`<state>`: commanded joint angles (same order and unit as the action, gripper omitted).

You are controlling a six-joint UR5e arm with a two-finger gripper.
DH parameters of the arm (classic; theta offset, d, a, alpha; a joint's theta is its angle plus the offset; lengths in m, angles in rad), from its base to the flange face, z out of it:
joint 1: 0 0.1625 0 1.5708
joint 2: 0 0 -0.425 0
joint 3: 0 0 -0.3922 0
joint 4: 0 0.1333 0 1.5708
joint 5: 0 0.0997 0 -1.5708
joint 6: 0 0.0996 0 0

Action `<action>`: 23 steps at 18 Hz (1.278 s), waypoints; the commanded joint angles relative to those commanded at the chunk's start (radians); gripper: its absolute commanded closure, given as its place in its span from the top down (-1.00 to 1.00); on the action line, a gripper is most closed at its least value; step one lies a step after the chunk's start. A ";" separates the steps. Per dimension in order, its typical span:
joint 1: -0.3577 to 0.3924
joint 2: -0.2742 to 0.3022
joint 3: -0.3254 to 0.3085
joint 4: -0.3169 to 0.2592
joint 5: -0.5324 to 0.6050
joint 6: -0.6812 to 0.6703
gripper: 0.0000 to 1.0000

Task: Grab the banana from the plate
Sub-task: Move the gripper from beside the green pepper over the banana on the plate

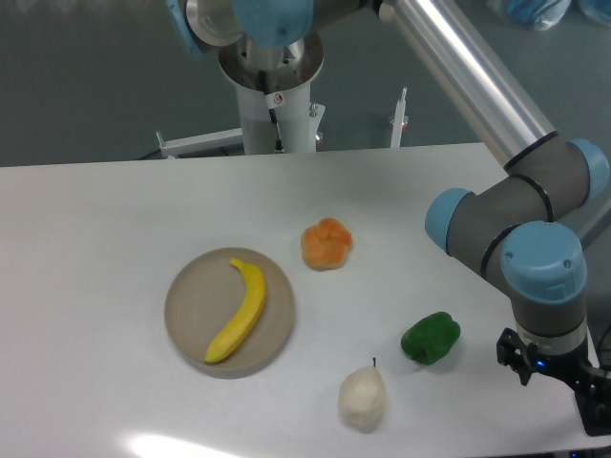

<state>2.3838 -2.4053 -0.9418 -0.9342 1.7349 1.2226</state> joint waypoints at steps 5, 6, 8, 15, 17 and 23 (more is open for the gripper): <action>-0.002 0.008 -0.006 -0.002 -0.009 0.000 1.00; -0.003 0.012 -0.008 -0.003 -0.012 0.000 1.00; -0.015 0.028 -0.018 -0.008 -0.011 -0.032 1.00; -0.017 0.162 -0.193 -0.014 -0.058 -0.104 1.00; -0.018 0.216 -0.247 -0.018 -0.106 -0.141 1.00; -0.092 0.339 -0.360 -0.233 -0.244 -0.405 1.00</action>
<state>2.2919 -2.0664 -1.3022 -1.1670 1.4911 0.8180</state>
